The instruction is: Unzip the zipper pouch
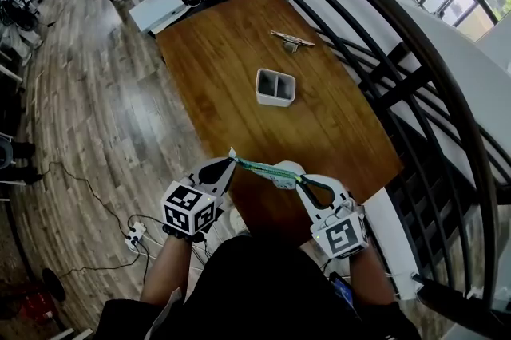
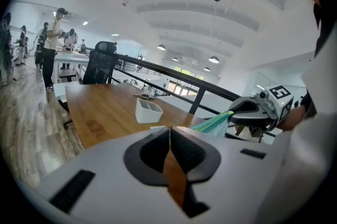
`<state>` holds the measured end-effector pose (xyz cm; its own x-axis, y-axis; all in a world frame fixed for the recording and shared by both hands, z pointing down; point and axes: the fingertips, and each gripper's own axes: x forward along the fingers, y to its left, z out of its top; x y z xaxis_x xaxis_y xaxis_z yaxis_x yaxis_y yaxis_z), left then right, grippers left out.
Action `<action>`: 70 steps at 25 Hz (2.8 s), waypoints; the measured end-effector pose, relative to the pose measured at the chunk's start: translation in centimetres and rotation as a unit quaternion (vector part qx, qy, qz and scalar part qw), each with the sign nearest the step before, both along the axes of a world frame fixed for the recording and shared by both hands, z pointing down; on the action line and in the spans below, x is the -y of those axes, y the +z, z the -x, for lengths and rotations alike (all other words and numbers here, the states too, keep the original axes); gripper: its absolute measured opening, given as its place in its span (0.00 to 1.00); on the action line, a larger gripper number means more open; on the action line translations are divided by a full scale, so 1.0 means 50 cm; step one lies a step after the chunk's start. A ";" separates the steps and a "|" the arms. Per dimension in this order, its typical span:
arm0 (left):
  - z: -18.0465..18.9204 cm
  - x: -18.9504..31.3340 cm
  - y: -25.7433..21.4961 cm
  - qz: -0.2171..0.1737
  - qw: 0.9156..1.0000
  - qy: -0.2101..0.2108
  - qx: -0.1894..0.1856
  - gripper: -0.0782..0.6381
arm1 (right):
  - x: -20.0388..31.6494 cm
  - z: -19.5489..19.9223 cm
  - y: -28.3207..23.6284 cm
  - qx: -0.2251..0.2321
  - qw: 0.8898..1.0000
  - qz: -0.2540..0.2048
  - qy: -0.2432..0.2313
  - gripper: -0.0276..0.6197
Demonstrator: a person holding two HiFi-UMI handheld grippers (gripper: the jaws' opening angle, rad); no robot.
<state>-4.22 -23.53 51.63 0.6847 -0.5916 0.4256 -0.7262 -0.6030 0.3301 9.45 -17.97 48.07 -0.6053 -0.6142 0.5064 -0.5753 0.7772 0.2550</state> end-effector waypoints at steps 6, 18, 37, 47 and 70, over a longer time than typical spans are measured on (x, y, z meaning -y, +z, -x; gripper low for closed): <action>0.002 0.008 -0.015 -0.021 1.000 -0.006 0.001 0.13 | 0.011 0.002 -0.002 0.020 1.000 0.003 0.008 0.09; 0.025 -0.018 -0.028 -0.019 0.999 -0.032 -0.019 0.13 | 0.038 0.008 0.044 0.015 0.999 0.023 0.020 0.10; 0.080 -0.072 -0.037 -0.011 0.995 -0.098 -0.007 0.13 | 0.084 -0.032 0.048 0.038 0.998 0.015 0.055 0.14; 0.111 -0.108 -0.105 -0.073 0.984 -0.162 0.003 0.13 | 0.078 -0.058 -0.006 0.097 0.994 -0.015 0.049 0.14; 0.237 -0.157 -0.221 -0.206 0.969 -0.131 -0.036 0.13 | -0.074 -0.050 -0.130 0.218 0.951 -0.064 0.210 0.03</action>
<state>-16.05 -15.68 40.57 0.5066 -0.8591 0.0725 -0.8565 -0.4918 0.1568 11.96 -14.30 41.55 -0.4283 -0.8879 0.1679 -0.9007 0.4343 -0.0010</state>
